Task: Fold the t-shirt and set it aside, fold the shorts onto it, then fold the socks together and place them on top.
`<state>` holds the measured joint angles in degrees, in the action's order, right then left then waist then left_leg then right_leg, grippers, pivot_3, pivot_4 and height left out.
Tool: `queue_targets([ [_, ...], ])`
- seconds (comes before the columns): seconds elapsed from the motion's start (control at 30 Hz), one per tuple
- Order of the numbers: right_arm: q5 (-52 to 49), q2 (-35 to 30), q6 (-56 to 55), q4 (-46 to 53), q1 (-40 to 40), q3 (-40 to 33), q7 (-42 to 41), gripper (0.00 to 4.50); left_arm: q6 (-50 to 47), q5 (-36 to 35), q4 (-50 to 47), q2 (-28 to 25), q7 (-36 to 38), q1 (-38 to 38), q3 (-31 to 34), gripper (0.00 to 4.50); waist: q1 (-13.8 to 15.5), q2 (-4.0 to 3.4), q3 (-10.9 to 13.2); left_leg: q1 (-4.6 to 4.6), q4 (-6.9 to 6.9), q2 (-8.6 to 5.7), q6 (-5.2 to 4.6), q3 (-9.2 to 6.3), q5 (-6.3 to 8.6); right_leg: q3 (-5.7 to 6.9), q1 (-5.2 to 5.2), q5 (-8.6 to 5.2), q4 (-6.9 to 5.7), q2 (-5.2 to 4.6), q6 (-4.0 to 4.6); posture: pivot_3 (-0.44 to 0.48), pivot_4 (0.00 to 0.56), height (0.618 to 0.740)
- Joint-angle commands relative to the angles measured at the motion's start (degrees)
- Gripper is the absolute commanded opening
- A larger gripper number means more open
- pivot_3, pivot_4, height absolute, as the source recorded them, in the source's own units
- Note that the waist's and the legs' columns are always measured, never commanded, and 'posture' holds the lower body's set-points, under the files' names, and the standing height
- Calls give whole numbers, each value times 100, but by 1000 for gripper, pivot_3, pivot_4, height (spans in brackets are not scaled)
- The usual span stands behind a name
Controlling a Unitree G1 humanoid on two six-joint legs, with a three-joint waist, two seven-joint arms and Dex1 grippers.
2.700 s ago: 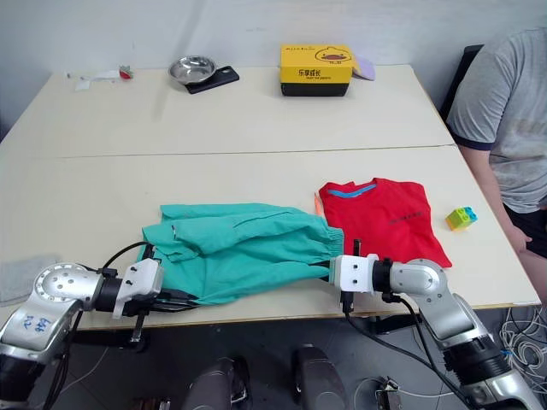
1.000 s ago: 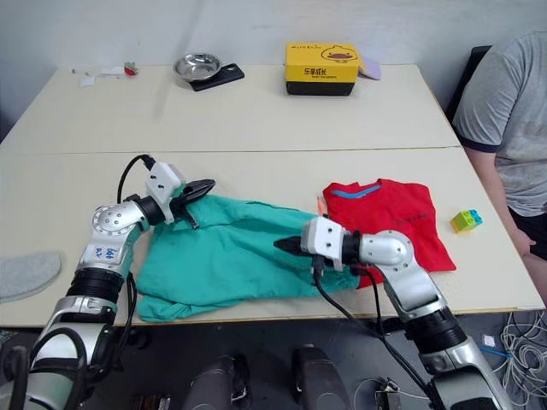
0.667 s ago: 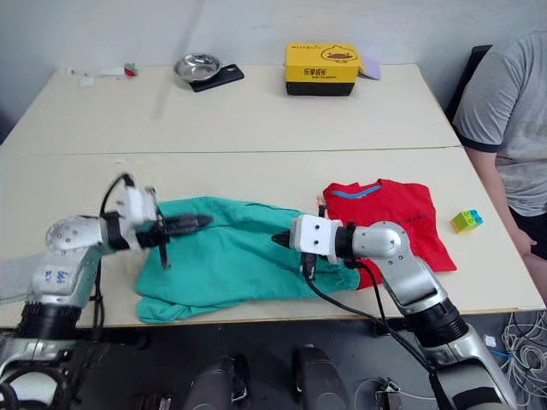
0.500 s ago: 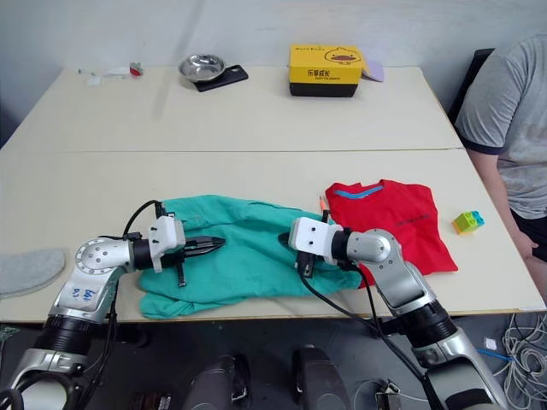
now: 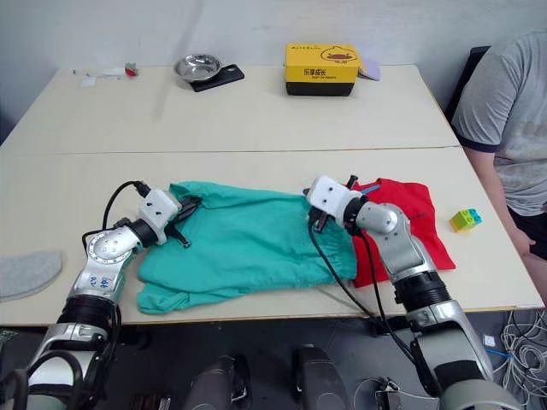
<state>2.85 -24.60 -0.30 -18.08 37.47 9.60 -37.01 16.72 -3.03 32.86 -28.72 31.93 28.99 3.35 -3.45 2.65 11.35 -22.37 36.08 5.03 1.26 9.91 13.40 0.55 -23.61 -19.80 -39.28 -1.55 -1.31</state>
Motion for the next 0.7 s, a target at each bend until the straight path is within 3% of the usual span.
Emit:
queue_targets([
  [0.03,-1274,226,743,595,14,-506,-673,18,-139,-413,-174,7,254,155,212,0,3,0,0,-1,-1,1,1,0,0,0,-1,0,-1,1,0,0,150,740],
  [0.13,-1601,94,1008,967,-87,-626,-1024,18,-194,-563,-384,-55,488,100,245,0,3,0,0,-3,-4,4,4,-1,0,1,-3,-2,1,5,-3,0,150,740],
  [0.27,-2135,-264,1388,1966,-513,-583,-1706,18,-482,-1263,-1238,-245,1423,-213,321,0,19,0,0,-7,-5,5,5,-2,3,3,-2,-2,11,4,-4,0,150,740],
  [0.4,-2079,-325,1723,2682,-963,-261,-1672,18,-1007,-1687,-2100,-460,2308,-704,46,0,-12,-2,-1,-5,-12,8,10,0,8,0,0,-3,21,7,-4,0,150,740],
  [0.57,-1057,-334,1329,2398,-1355,343,-1184,18,-1126,-1279,-2162,-245,2272,-869,-345,0,4,-1,0,-1,-9,7,10,-3,7,1,2,-1,21,6,-1,0,150,740],
  [0.7,-972,-491,966,2316,-1659,124,-1135,18,-1151,-918,-1976,-252,2047,-966,-459,0,14,0,0,-6,-8,-1,-1,-4,7,0,2,0,26,-1,0,0,150,740],
])
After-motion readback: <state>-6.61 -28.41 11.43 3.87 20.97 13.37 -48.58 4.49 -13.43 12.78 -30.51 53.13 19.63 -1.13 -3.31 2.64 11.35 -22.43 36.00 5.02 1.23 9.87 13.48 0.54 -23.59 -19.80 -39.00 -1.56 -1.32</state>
